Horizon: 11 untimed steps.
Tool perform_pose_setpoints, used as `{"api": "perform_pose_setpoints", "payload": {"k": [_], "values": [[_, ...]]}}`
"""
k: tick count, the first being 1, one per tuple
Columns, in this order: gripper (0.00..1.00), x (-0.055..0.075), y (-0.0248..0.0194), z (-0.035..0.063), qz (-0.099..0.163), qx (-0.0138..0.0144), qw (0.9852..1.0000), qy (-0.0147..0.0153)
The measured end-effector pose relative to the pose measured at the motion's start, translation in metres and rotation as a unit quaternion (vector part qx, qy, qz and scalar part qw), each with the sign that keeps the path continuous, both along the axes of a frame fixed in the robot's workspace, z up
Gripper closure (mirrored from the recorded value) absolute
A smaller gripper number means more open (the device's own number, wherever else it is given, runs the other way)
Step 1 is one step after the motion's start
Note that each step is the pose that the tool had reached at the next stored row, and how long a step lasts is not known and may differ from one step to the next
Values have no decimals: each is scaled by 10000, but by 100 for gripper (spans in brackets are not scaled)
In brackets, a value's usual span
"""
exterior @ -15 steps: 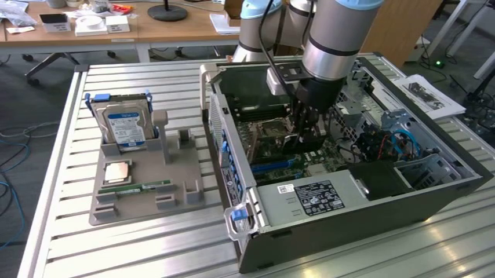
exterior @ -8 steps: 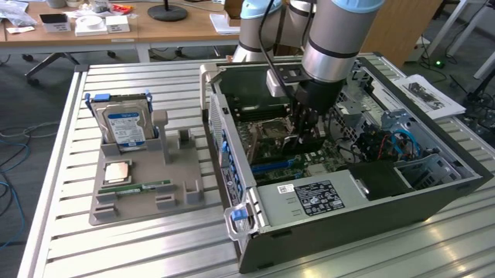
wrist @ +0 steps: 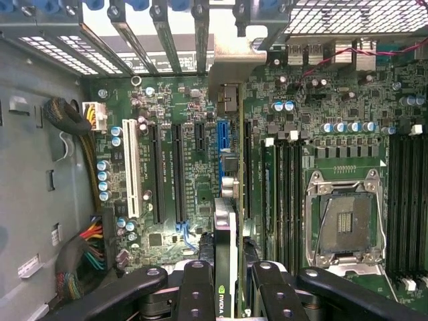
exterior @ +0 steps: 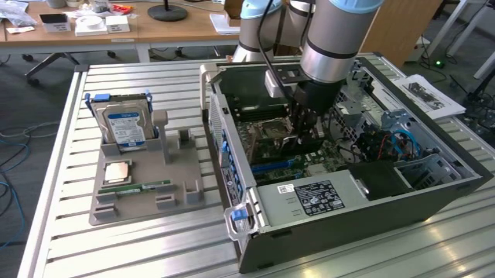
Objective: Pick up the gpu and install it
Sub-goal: 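Insert the gpu into the slot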
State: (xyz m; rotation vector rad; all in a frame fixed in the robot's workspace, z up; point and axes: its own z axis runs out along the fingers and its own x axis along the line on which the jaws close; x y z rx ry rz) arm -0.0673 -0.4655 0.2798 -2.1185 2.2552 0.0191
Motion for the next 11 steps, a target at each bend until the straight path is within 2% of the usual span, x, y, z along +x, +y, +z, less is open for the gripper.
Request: {"api": "perform_pose_setpoints", "payload": {"k": [11], "values": [[73,-23,-1,-66,1,1,10000,0]]}}
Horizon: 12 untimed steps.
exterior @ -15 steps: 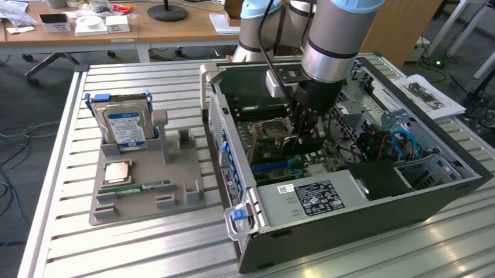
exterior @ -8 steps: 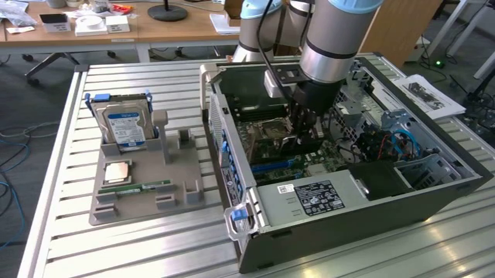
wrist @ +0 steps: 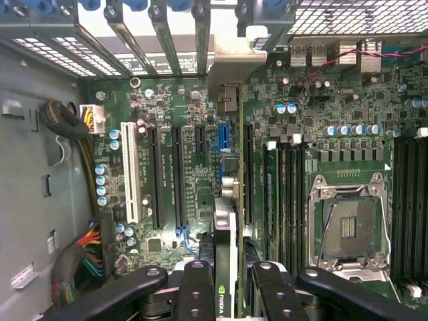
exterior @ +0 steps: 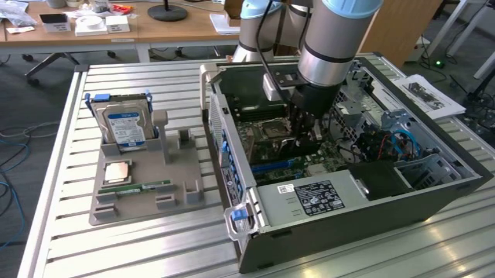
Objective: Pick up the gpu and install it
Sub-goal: 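Insert the gpu into the slot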
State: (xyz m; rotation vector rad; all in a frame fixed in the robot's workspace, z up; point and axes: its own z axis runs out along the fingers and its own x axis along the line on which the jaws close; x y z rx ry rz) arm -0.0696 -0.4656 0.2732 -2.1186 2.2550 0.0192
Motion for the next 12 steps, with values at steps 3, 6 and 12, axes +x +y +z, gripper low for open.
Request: {"api": "perform_pose_setpoints", "payload": {"k": [3,6,12], "values": [[73,-4,0,-16,-1,-1,10000,0],[73,-14,0,-21,-2,-1,10000,0],[73,-51,0,-26,-1,0,10000,0]]}}
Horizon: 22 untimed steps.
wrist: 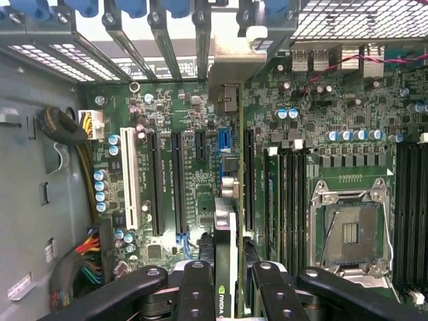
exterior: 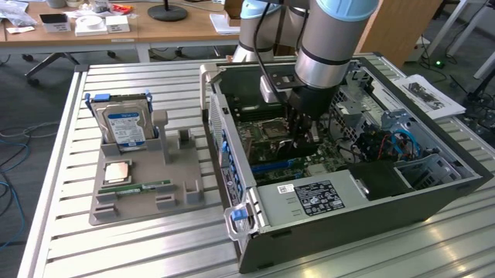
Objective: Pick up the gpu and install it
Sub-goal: 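Insert the gpu into the slot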
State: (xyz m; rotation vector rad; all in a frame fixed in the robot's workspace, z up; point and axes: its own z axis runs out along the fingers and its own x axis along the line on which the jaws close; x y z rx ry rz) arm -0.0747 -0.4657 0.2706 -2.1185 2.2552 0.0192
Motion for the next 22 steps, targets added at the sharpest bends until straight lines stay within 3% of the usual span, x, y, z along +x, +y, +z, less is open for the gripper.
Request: {"api": "perform_pose_setpoints", "payload": {"k": [22], "values": [[73,-89,0,-41,0,0,10000,0]]}}
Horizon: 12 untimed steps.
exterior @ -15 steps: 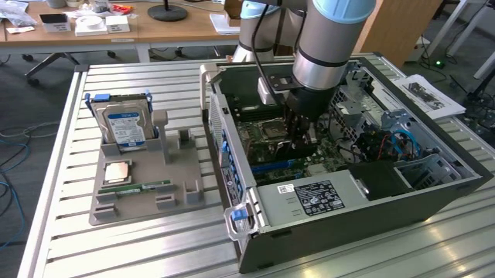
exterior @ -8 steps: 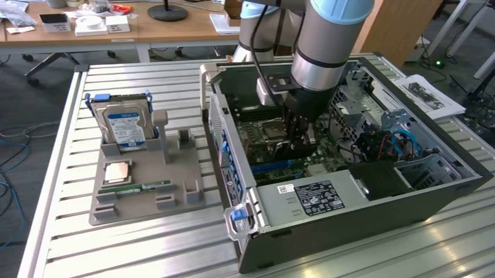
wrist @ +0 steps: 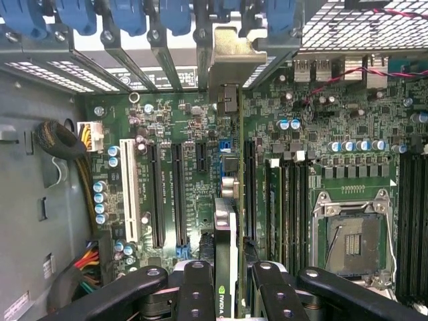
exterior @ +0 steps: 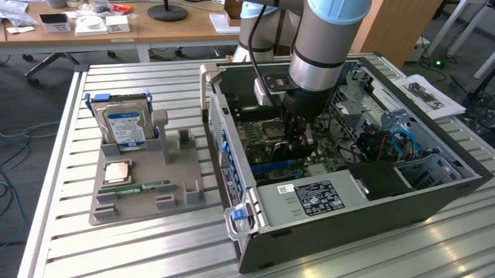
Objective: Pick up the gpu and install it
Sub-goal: 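Insert the gpu into the slot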
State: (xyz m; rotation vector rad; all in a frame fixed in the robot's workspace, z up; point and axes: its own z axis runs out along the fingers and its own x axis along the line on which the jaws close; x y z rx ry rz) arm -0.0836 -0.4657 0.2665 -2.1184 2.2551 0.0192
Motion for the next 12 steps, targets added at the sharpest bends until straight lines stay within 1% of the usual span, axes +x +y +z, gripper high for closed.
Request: {"api": "perform_pose_setpoints", "payload": {"k": [3,8,12], "values": [[73,-7,0,0,1,0,10000,0],[73,-21,-1,0,0,-26,10000,1],[73,-29,0,-1,1,-32,10000,0]]}}
